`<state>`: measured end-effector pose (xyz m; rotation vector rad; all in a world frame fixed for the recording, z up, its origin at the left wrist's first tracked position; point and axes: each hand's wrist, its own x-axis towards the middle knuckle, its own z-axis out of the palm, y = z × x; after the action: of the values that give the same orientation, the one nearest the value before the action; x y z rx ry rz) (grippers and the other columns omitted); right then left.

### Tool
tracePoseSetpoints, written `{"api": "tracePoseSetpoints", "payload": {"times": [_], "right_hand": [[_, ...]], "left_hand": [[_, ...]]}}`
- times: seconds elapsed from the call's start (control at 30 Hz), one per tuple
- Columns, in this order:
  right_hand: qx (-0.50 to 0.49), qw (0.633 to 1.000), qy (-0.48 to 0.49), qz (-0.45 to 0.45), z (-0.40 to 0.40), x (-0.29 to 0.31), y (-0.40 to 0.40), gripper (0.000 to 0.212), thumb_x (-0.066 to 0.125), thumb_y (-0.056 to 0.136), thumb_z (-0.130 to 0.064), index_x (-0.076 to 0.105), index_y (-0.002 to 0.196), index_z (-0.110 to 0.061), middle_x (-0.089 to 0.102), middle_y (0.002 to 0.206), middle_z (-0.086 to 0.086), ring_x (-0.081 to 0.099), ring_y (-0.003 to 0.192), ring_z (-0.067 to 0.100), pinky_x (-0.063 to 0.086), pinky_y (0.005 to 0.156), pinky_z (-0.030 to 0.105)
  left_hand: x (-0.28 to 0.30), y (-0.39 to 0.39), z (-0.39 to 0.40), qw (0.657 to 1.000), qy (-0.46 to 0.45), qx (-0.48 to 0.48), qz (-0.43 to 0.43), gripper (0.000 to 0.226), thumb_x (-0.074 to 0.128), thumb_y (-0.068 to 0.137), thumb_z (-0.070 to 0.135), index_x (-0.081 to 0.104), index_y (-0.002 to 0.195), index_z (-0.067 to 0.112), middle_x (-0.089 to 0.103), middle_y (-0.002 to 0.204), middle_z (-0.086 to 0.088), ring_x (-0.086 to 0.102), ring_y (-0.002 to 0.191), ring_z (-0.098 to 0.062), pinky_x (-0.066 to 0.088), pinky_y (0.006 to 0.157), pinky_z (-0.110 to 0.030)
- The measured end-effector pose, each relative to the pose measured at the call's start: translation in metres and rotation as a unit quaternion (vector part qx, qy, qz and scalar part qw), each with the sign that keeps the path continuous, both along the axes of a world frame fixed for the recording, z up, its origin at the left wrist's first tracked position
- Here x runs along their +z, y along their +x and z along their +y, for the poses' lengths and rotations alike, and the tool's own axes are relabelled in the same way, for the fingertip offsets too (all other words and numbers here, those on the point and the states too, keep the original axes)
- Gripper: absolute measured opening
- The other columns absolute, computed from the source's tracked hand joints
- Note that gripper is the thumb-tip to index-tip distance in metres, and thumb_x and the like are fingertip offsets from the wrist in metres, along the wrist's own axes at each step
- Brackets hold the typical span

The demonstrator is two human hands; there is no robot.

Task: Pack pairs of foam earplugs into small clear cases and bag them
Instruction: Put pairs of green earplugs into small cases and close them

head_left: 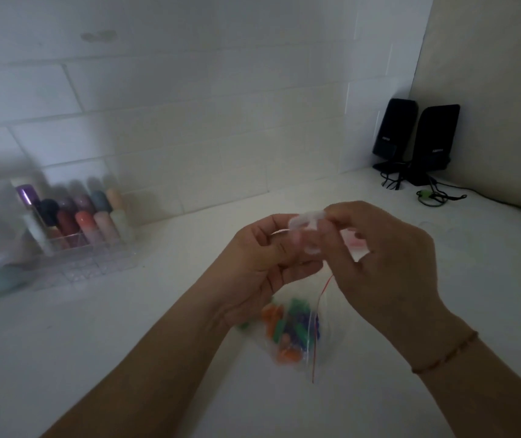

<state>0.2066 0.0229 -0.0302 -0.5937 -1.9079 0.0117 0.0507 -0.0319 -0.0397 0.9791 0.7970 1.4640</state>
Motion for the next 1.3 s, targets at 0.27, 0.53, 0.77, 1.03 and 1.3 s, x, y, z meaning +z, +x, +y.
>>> {"api": "tracePoseSetpoints", "payload": {"times": [0.27,0.53,0.77,1.03,1.3], "right_hand": [[0.126,0.982,-0.143,0.004,0.003,0.005,0.005,0.018,0.052,0.091,-0.036,0.065,0.089,-0.024,0.065,0.08,-0.015,0.063,0.071,0.006,0.047,0.059,0.019],[0.185,0.795,-0.406,-0.412,0.003,0.038,0.04,0.009,0.07,0.083,-0.024,0.075,0.084,-0.032,0.059,0.049,-0.004,0.046,0.042,0.002,0.04,0.048,0.017],[0.098,0.817,-0.297,-0.484,-0.011,0.015,0.012,0.027,0.066,0.083,-0.047,0.066,0.11,-0.047,0.054,0.055,-0.036,0.052,0.054,-0.008,0.032,0.051,0.015],[0.101,0.84,-0.225,-0.484,-0.022,0.012,0.002,0.025,0.063,0.079,-0.049,0.067,0.104,-0.047,0.046,0.062,-0.02,0.042,0.057,-0.003,0.024,0.05,0.013],[0.19,0.853,-0.388,-0.292,0.007,0.032,0.034,0.019,0.07,0.076,-0.01,0.058,0.073,-0.025,0.061,0.059,0.0,0.049,0.048,0.008,0.043,0.051,0.024]], "left_hand": [[0.005,-0.003,-0.008,0.993,-0.017,-0.064,0.093,0.036,0.073,0.077,0.013,0.066,0.111,0.004,0.07,0.099,-0.012,0.07,0.091,-0.024,0.057,0.076,-0.032],[0.013,-0.037,0.002,0.977,-0.119,0.119,-0.132,0.02,0.055,0.094,0.013,0.06,0.11,0.002,0.067,0.092,-0.014,0.069,0.077,-0.023,0.059,0.066,-0.029],[0.012,-0.041,0.002,0.96,-0.15,0.139,-0.188,0.022,0.049,0.096,0.019,0.055,0.109,0.002,0.063,0.1,-0.02,0.066,0.079,-0.03,0.057,0.064,-0.031],[0.012,-0.039,0.001,0.965,-0.155,0.113,-0.179,0.036,0.046,0.098,0.023,0.055,0.121,-0.003,0.062,0.124,-0.027,0.066,0.102,-0.039,0.057,0.081,-0.043],[0.011,-0.03,0.0,0.976,-0.162,0.036,-0.143,0.052,0.051,0.09,0.022,0.047,0.133,-0.006,0.056,0.13,-0.03,0.061,0.113,-0.041,0.052,0.089,-0.043]]}}
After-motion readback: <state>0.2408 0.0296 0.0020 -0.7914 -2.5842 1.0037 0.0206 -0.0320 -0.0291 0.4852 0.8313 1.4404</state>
